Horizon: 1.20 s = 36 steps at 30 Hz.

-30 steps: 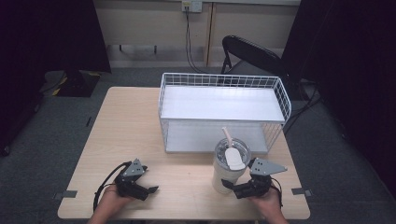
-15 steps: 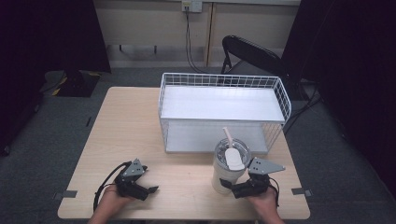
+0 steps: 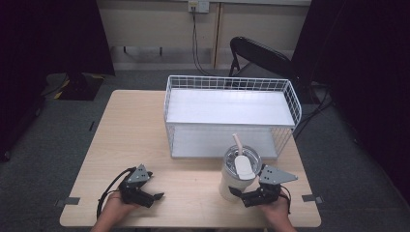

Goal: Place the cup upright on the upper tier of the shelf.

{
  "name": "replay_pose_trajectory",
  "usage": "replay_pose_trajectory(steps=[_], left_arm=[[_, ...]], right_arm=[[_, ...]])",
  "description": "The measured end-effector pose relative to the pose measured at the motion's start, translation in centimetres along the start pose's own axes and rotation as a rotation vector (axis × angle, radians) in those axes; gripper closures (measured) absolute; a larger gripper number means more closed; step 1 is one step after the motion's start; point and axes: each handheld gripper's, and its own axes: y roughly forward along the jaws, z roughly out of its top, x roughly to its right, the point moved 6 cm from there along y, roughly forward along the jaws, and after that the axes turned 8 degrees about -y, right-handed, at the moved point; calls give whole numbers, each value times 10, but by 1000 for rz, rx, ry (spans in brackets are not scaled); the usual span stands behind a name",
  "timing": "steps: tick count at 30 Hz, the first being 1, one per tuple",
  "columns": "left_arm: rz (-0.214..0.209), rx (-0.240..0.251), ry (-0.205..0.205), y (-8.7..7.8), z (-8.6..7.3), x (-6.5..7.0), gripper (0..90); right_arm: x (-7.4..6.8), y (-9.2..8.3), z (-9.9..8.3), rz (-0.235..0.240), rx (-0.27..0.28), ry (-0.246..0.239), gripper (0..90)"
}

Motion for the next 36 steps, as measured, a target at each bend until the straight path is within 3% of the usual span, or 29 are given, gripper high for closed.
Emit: replay_pose_trajectory(steps=[4,18,36], left_arm=[[0,0,0,0,0,0,98],[0,0,0,0,0,0,98],[0,0,-1,0,0,0,98]], right_arm=[[0,-4,4,0,-10,-13,99],[12,-23,29,13,8,20,99],[26,-38,59,16,90,44,101]])
